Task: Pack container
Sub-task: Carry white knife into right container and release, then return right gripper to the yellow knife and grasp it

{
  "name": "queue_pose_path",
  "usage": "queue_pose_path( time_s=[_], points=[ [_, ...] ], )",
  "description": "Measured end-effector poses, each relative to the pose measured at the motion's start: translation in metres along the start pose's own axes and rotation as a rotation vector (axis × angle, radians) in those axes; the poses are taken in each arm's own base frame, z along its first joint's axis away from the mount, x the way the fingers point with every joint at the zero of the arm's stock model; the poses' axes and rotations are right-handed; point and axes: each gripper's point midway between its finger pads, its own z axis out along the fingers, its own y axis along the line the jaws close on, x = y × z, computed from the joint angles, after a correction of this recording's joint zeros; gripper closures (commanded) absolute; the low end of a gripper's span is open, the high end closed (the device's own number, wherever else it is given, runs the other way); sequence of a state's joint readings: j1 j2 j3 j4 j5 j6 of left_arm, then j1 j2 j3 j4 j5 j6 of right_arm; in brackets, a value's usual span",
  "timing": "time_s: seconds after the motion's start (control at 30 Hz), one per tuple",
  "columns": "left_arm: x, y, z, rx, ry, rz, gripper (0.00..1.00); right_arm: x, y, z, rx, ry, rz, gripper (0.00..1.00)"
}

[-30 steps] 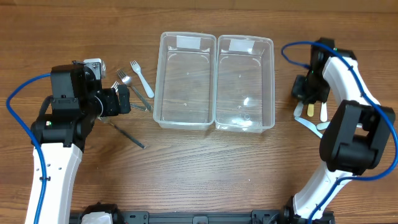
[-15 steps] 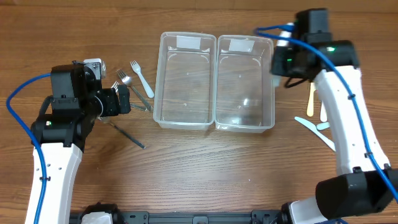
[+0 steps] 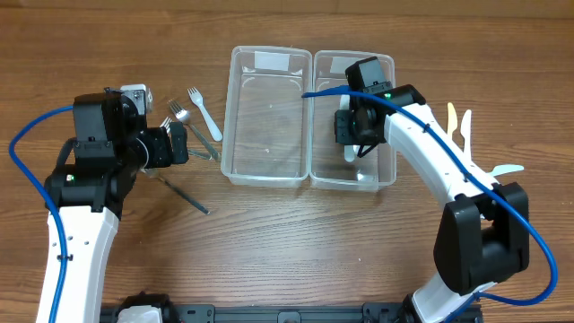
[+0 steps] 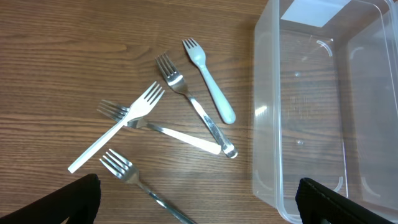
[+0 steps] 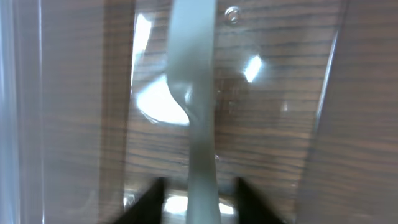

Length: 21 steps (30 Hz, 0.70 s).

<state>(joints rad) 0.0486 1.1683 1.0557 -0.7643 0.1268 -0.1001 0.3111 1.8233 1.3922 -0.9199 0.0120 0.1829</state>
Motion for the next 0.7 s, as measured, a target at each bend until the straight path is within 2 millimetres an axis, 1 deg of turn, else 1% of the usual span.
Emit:
queue_pose_path(
  time_s=[0.07,0.13,0.23,0.3,0.33,0.37,0.4,0.43,0.5,0.53,0.57,0.6,0.7],
  points=[
    [0.0,0.0,0.0,0.0,0.0,0.0,0.0,-0.009,-0.005,-0.007,0.02,-0.025,-0.017,0.41],
    [0.0,0.0,0.0,0.0,0.0,0.0,0.0,-0.024,-0.013,-0.019,0.037,-0.072,-0.008,0.35],
    [0.0,0.0,0.0,0.0,0.0,0.0,0.0,-0.053,-0.034,-0.049,0.054,-0.179,0.036,0.33],
    [0.0,0.0,0.0,0.0,0.001,0.0,0.0,-0.074,-0.057,-0.075,0.069,-0.268,0.088,0.3],
    [0.0,0.0,0.0,0.0,0.0,0.0,0.0,-0.081,-0.068,-0.086,0.077,-0.301,0.112,0.3],
    [0.0,0.0,0.0,0.0,0.001,0.0,0.0,-0.087,-0.082,-0.097,0.089,-0.337,0.143,0.3],
    [0.0,0.0,0.0,0.0,0.002,0.0,0.0,-0.09,-0.094,-0.104,0.101,-0.356,0.165,0.29],
    [0.0,0.0,0.0,0.0,0.001,0.0,0.0,-0.092,-0.11,-0.11,0.117,-0.372,0.198,0.31],
    [0.0,0.0,0.0,0.0,0.002,0.0,0.0,-0.09,-0.139,-0.114,0.151,-0.375,0.254,0.31],
    [0.0,0.0,0.0,0.0,0.001,0.0,0.0,-0.088,-0.148,-0.113,0.161,-0.368,0.274,0.31],
    [0.0,0.0,0.0,0.0,0.001,0.0,0.0,-0.084,-0.164,-0.112,0.176,-0.359,0.31,0.31],
    [0.0,0.0,0.001,0.0,0.002,0.0,0.0,-0.083,-0.172,-0.11,0.184,-0.353,0.328,0.31],
    [0.0,0.0,0.001,0.0,0.002,0.0,0.0,-0.071,-0.2,-0.094,0.212,-0.306,0.39,0.31]
  ],
)
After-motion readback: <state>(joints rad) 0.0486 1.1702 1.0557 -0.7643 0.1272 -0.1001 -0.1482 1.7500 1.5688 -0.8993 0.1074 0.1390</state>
